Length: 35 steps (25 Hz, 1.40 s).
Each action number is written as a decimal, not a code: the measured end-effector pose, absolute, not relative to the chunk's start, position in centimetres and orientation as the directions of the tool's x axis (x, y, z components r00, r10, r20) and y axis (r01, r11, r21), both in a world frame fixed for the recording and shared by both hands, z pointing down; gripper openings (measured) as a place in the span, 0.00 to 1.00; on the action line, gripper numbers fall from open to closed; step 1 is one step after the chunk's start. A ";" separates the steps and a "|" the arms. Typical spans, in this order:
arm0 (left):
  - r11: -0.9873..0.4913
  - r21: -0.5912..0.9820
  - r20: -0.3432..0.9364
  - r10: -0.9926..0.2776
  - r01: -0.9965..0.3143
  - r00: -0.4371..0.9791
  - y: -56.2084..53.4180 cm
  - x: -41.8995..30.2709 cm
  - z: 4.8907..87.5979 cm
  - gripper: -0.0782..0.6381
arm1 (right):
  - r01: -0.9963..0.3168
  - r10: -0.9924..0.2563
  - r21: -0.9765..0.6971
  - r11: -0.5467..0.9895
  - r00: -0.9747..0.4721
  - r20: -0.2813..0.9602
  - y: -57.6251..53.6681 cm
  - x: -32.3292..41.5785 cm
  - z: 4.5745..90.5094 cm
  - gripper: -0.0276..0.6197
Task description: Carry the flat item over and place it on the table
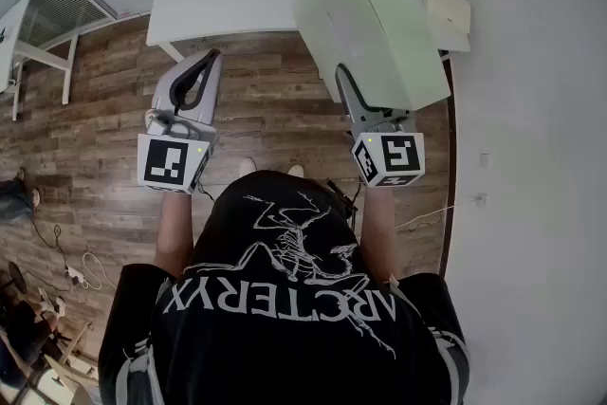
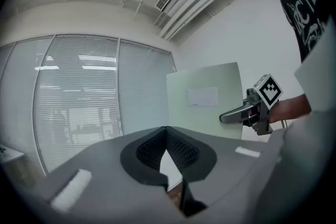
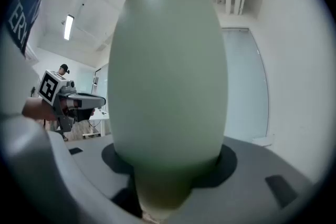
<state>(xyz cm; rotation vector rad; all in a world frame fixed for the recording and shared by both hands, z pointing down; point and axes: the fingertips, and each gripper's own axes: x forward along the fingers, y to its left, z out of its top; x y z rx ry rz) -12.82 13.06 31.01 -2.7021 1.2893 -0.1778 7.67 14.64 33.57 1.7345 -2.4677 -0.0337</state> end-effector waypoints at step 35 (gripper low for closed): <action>-0.579 -0.242 0.076 -0.811 -0.779 0.580 14.7 -5.8 32.0 0.12 | -0.924 -0.926 0.061 0.377 -0.376 0.027 15.3 14.1 33.7 0.46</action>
